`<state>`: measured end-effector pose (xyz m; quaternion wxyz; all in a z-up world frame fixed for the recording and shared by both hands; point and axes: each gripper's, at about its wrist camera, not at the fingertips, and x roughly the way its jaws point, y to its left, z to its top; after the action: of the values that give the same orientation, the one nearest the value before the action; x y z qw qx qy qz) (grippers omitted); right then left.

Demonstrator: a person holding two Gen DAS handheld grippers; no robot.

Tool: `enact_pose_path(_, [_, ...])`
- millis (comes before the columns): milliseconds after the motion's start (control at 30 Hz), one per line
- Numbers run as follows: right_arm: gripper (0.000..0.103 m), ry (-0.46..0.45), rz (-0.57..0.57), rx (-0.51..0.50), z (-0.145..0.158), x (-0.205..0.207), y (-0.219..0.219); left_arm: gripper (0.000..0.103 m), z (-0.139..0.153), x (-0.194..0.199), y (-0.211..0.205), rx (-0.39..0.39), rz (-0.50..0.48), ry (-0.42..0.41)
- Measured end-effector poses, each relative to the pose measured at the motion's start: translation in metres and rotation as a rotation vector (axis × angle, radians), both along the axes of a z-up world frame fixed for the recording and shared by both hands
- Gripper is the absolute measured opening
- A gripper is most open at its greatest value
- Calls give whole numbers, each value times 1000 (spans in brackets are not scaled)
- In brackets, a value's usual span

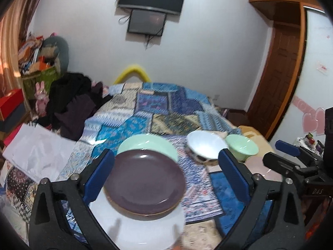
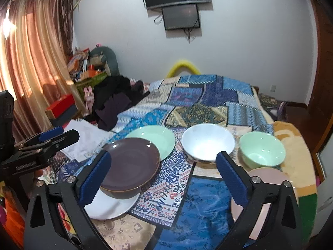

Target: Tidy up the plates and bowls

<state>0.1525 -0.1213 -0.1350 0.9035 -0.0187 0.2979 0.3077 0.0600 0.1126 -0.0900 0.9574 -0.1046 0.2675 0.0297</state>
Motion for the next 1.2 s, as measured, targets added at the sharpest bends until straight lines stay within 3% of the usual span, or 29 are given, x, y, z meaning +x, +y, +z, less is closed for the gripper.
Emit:
enact_pose_path(333, [77, 136, 62, -69, -37, 30, 36, 73, -68, 43, 71, -30, 60, 221])
enact_pose_path(600, [56, 246, 108, -124, -72, 50, 64, 49, -112, 71, 108, -52, 61, 381])
enact_pose_path(900, [46, 327, 125, -178, -103, 68, 83, 31, -138, 90, 121, -72, 23, 455])
enact_pose_path(1200, [33, 398, 131, -174, -118, 78, 88, 27, -150, 100, 123, -106, -8, 496])
